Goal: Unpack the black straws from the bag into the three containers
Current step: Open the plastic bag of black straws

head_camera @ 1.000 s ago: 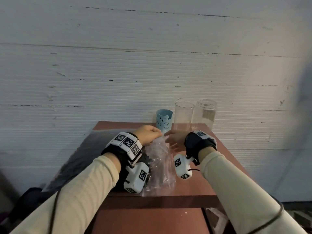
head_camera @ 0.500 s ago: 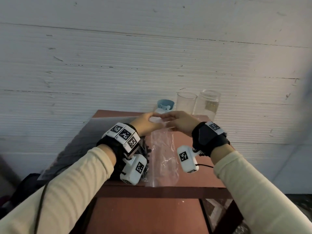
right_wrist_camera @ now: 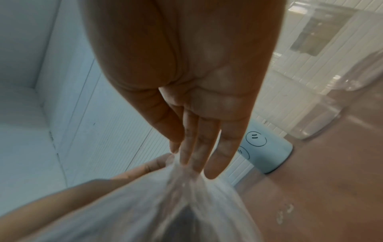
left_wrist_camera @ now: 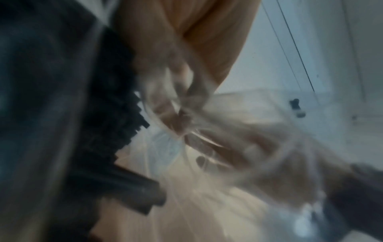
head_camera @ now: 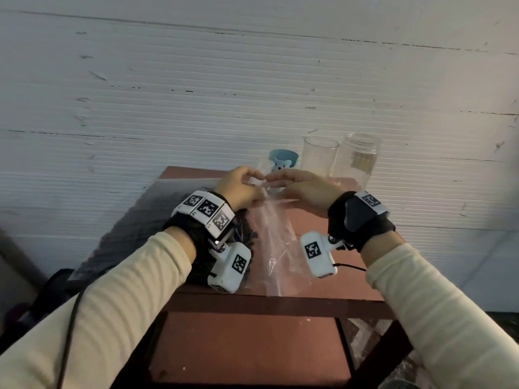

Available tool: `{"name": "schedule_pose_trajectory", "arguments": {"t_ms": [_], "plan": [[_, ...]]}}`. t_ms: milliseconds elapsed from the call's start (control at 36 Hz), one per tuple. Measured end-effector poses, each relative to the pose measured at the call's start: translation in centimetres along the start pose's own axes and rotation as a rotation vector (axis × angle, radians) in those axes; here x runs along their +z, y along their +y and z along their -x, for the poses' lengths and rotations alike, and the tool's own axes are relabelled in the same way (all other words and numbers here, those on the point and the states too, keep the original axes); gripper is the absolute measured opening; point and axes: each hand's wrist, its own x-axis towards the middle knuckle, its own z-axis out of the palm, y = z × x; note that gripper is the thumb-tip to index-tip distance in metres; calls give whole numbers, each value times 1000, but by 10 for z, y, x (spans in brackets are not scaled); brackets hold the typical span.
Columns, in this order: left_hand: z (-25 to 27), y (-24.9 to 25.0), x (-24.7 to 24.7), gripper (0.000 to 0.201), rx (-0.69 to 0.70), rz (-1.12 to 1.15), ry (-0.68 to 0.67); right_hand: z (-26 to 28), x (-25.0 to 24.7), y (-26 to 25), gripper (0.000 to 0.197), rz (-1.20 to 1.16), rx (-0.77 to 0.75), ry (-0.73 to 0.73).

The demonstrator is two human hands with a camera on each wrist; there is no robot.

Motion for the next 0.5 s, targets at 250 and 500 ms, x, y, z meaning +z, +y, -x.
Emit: {"name": "schedule_pose_trajectory", "arguments": {"t_ms": [250,500], "plan": [[-3,-4,-17,32,-62,283,-3,-11,-5,10,28,103,152,72],[1,0,-23,34,-42,329,-14,-21,22,13,44,94,277,-86]]}}
